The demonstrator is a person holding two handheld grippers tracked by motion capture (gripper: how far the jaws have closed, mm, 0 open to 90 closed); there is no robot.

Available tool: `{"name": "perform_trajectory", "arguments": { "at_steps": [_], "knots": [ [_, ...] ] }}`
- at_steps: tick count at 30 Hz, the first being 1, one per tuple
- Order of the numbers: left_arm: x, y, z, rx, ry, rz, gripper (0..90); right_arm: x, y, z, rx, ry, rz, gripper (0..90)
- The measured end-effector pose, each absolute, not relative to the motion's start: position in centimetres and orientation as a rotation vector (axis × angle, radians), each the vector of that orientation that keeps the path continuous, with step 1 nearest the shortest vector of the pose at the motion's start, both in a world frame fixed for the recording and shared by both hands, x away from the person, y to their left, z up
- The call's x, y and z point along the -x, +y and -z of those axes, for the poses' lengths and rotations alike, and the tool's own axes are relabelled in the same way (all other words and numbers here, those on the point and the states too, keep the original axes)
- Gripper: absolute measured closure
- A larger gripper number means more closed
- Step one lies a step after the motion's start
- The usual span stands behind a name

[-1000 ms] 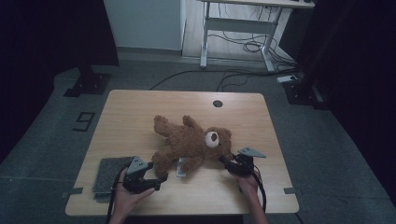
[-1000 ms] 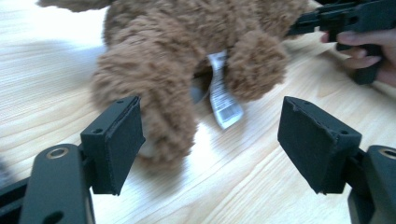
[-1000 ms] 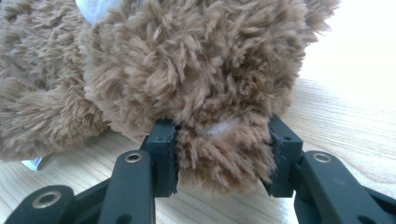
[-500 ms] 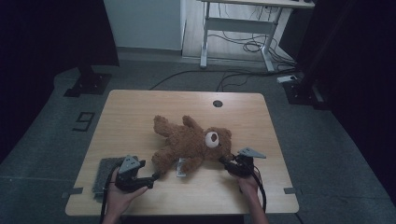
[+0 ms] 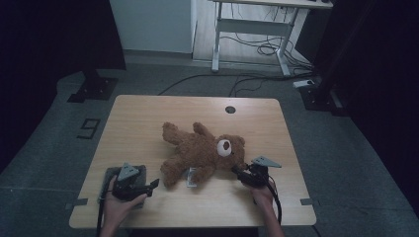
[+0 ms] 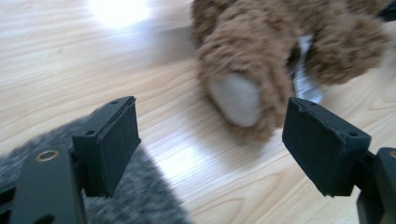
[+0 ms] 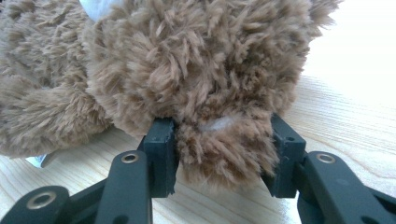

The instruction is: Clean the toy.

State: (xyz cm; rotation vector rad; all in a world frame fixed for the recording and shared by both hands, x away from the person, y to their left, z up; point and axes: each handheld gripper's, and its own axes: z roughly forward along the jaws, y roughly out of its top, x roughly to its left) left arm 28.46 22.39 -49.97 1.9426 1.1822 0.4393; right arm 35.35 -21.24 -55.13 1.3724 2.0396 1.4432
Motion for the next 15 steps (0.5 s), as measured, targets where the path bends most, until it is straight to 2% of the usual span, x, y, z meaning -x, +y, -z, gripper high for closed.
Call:
{"name": "perform_trajectory", "arguments": {
  "at_steps": [15],
  "knots": [
    [-29.3,25.3,52.0,-1.958,1.34,-0.48,20.6,-35.3,-21.3,55.1,-1.369,2.044,-1.44,53.0]
  ]
}}
